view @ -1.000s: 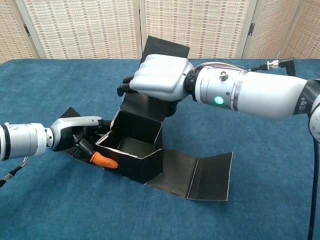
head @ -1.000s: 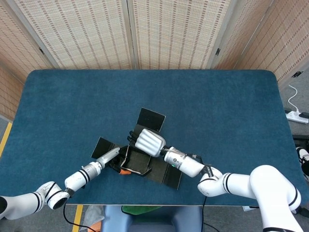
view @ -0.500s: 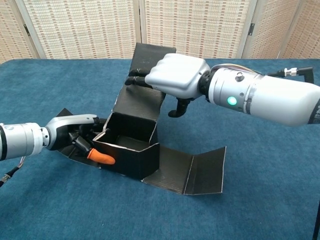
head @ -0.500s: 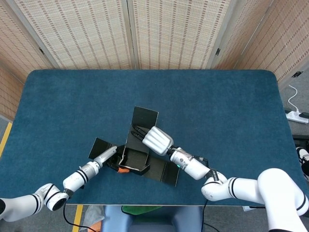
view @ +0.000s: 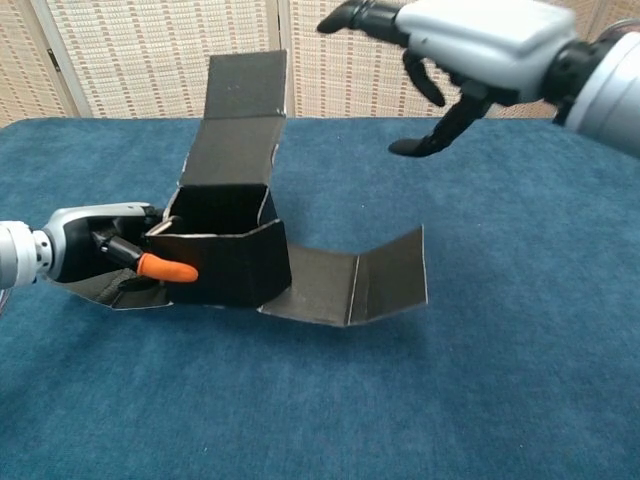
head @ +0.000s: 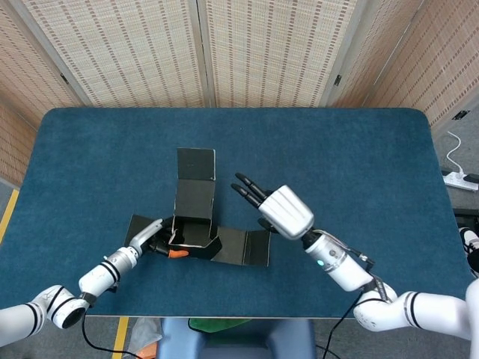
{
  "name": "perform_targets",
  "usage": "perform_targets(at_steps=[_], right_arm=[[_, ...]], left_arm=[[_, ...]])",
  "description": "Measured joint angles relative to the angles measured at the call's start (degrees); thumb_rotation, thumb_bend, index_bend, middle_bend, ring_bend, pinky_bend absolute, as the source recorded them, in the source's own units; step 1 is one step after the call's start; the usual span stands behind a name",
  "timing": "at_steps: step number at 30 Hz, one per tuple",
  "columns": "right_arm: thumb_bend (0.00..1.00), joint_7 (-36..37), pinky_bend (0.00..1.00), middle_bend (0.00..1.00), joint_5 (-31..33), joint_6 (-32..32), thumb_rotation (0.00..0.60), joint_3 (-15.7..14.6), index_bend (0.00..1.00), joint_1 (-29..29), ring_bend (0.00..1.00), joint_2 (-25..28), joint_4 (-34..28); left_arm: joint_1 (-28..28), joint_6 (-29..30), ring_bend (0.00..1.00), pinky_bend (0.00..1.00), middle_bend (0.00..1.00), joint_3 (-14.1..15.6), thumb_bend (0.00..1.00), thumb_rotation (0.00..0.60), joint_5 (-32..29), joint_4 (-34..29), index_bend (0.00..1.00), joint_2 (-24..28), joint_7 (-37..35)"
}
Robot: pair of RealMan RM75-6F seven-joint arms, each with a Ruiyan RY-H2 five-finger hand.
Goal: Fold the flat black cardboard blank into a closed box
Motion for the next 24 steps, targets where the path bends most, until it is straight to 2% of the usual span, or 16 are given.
perform_targets(at_steps=[8,12,14,18,24], right_arm=[[0.19,19.1,1.0,0.09,-4.1,11.5,0.6,-0.2,0.0,-8.3,0.71,2.8,0.3],[0.03,27.4,1.0,0.12,-4.9,14.1,0.6,0.1,0.0,-10.6,0.72,2.3,2.6],[0.0,30.7,1.0,0.13,-5.2,14.7,0.6,0.5,0.0,-11.4,0.72,1.5,4.2],[0.0,31.7,1.0,0.14,-5.9,14.8,0.6,1.6,0.0,-11.3,0.73,-2.0,6.1],[0.0,26.9,1.0,0.14,-6.6,12.8,0.6,4.8,0.0,-8.1,0.73,-9.4,7.8]], left_arm=[[-0.1,4.6,0.66,0.86,0.42,0.8,0.21,0.6,5.4,-2.5,0.4,4.8,-23.6],[-0.8,7.3,0.66,0.86,0.42,1.7,0.21,0.6,8.2,-3.2,0.4,6.7,-34.7],[-1.3,8.6,0.66,0.86,0.42,2.2,0.21,0.6,9.3,-3.5,0.4,7.7,-39.6],[-2.8,10.4,0.66,0.86,0.42,3.3,0.21,0.6,10.7,-4.7,0.4,9.2,-45.5],[-4.5,11.2,0.66,0.86,0.41,4.0,0.21,0.6,11.2,-6.1,0.39,10.1,-47.3]])
